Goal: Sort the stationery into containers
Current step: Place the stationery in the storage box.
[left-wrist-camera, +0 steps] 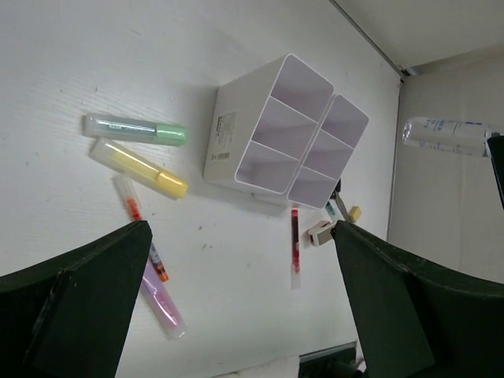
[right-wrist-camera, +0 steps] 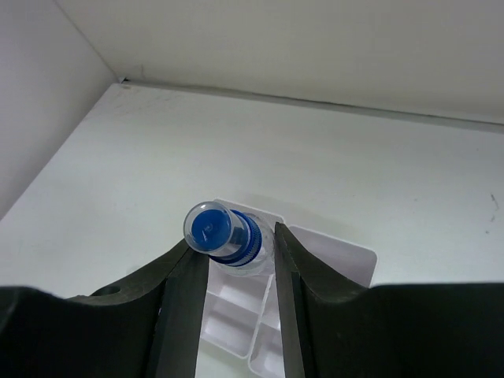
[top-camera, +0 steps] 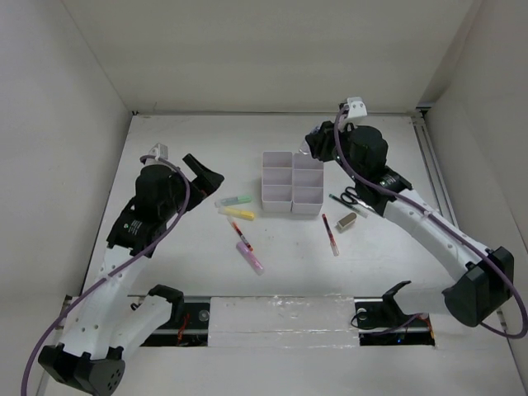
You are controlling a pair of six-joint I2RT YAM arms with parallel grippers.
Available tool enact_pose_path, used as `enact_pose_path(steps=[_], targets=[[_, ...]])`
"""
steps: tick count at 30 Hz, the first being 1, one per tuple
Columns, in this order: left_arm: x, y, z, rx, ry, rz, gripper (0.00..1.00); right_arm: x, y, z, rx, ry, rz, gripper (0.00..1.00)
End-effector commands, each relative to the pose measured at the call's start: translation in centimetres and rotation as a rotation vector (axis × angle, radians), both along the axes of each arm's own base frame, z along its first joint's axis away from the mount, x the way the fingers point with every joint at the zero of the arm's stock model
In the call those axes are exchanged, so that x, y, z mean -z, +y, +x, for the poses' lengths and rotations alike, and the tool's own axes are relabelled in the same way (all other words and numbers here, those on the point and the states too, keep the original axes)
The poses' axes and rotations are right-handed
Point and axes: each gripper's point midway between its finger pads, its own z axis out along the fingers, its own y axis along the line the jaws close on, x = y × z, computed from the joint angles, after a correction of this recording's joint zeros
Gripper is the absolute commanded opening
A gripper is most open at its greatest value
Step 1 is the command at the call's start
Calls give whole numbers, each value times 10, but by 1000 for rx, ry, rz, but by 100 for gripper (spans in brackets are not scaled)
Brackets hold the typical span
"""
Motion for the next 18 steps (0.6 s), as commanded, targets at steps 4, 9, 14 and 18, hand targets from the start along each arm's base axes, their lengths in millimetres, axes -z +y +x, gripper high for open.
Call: enact_pose_path(steps=[4, 9, 14, 18], targets=[[-12, 9, -2, 51, -59, 126, 100, -5, -2, 15, -31, 15, 71, 0], [2, 3, -6, 100, -39, 136, 100, 20, -6, 27, -15, 66, 47, 0], [4, 2, -5, 112, -42, 138, 100, 27, -4, 37, -17, 65, 48, 0], [4, 2, -5, 112, -42, 138, 100, 37, -6, 43, -7, 76, 43, 0]])
